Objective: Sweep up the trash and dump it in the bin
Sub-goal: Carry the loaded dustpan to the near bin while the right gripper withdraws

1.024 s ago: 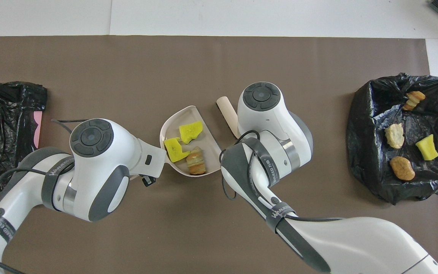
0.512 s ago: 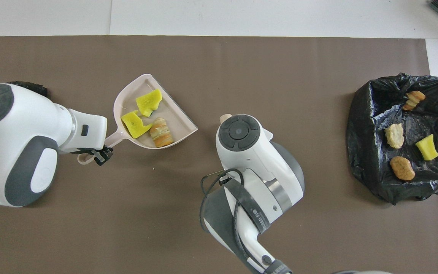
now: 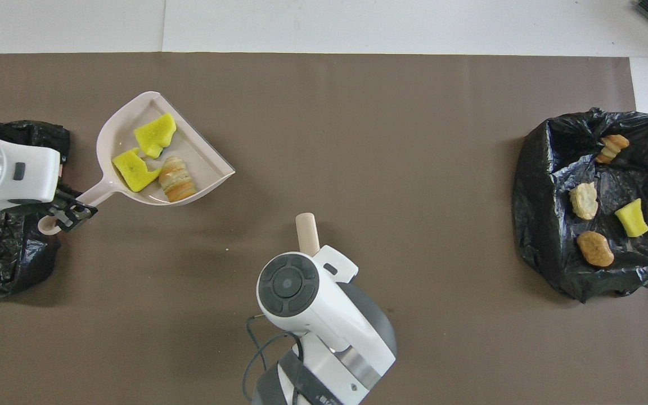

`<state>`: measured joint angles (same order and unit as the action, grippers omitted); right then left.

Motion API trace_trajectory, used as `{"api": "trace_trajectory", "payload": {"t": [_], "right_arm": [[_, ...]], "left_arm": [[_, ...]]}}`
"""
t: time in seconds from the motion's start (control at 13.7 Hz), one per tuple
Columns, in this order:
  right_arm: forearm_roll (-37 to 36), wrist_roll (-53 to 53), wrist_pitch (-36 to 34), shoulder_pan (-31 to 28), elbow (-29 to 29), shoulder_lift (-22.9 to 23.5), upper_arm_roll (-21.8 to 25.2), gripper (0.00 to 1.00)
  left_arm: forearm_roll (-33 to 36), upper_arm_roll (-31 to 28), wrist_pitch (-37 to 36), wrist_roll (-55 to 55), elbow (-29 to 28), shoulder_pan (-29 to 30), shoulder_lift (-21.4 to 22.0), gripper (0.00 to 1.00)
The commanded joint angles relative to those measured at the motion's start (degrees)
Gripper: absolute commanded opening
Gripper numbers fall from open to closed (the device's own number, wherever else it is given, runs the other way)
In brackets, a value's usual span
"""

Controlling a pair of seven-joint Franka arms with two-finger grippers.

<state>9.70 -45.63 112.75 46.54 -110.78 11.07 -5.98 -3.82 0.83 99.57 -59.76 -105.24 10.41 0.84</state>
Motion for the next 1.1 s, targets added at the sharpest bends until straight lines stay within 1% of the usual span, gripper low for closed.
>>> {"api": "trace_trajectory", "payload": {"t": [0.0,0.29,0.44,0.51,0.59,0.8,0.88,0.95,1.02], "right_arm": [[1.6,-2.6,5.6,1.4,-3.1,0.5,0.3,0.00],[4.0,-1.8,6.8,1.4,-5.0,0.4,0.3,0.00],[4.0,-1.8,6.8,1.5,-5.8,1.2,0.3,0.00],[3.8,-1.9,5.5,1.5,-5.0,1.4,0.3,0.37],[3.1,-1.9,4.7,1.5,-4.0,1.5,0.3,0.99],[2.7,-2.0,-2.1,0.7,1.3,1.3,0.4,1.00],[1.6,-1.8,-4.4,0.4,3.2,1.1,0.4,1.00],[0.2,-1.7,-7.0,-0.2,5.2,0.8,0.7,1.00],[-1.4,-0.2,-10.1,-2.1,7.5,-0.1,0.5,1.00]], "left_arm": [[2.4,0.7,-2.3,-10.2,3.5,7.3,-1.4,0.00],[3.9,0.7,-2.0,-15.0,10.6,16.3,-5.1,0.00],[9.7,0.7,-1.2,-21.3,12.2,18.4,-7.2,0.00],[11.5,0.6,-0.6,-24.0,14.0,18.9,-8.4,0.00],[12.9,0.6,0.3,-25.2,16.0,19.6,-9.6,0.00],[20.2,0.6,3.6,-27.3,18.7,19.8,-11.7,0.00],[23.0,0.7,4.7,-29.7,18.7,19.3,-11.8,0.00],[27.9,0.8,6.6,-33.9,18.2,18.9,-11.8,0.00],[30.8,1.0,7.7,-36.3,17.6,17.6,-11.8,0.00]]}}
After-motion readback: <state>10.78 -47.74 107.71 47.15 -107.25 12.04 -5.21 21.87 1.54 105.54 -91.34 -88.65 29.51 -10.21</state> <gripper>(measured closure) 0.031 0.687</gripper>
